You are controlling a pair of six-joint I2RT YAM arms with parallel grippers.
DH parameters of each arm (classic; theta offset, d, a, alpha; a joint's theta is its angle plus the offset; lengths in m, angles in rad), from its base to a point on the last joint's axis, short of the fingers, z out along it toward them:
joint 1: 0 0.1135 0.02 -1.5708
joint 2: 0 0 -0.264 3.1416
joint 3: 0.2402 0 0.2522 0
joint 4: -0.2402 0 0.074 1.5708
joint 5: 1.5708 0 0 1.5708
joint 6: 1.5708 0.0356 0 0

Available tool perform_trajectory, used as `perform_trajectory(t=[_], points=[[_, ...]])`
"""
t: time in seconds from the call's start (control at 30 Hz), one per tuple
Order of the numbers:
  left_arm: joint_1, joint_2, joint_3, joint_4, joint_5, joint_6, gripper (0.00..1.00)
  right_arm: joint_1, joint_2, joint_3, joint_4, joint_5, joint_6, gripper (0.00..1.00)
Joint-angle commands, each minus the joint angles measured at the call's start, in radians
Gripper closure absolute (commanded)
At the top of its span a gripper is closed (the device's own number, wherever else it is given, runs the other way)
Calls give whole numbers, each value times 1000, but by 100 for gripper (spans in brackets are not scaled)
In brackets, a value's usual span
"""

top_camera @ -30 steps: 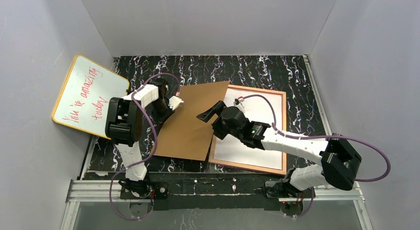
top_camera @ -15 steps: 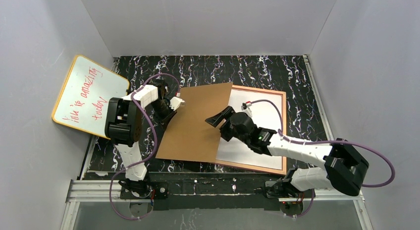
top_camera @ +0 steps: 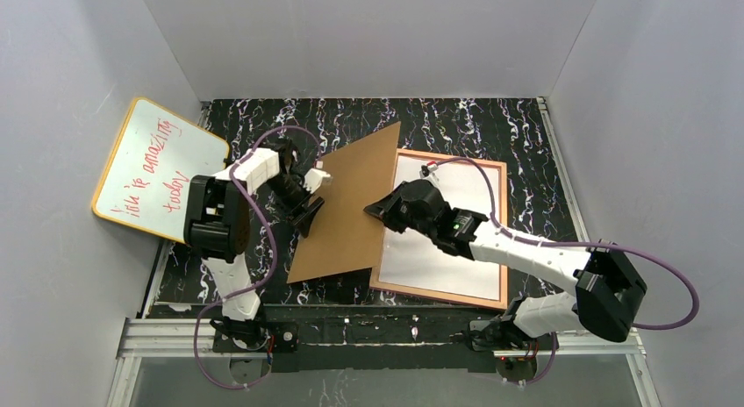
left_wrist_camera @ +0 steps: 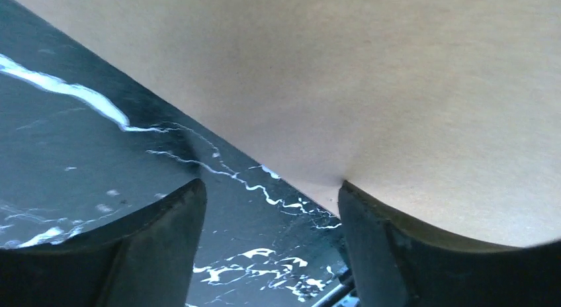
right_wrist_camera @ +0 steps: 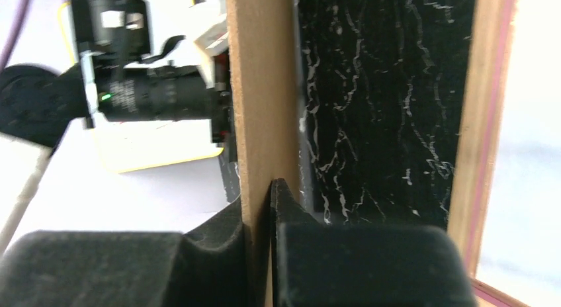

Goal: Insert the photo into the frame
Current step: Turn over the photo frame item at the center of the board.

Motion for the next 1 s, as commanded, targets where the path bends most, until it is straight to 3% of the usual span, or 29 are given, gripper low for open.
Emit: perform_trajectory(t=[0.0, 0.03, 0.13, 0.47, 0.7, 0.97], points=[[-14, -180, 113, -13, 103, 90, 22, -44, -24, 131, -36, -11, 91, 90], [-14, -224, 136, -19, 107, 104, 10, -56, -25, 148, -55, -14, 103, 92], [-14, -360, 186, -63, 151, 178, 2, -73, -28, 213, -121, 3, 115, 99], [-17, -823, 181, -244, 336, 523, 2, -93, 71, 457, -216, 20, 181, 99], [-17, -954, 104, -276, 360, 623, 3, -95, 119, 495, -182, -34, 257, 99], [-17, -1046, -42, -163, 231, 730, 10, -95, 149, 482, -111, -57, 352, 99]])
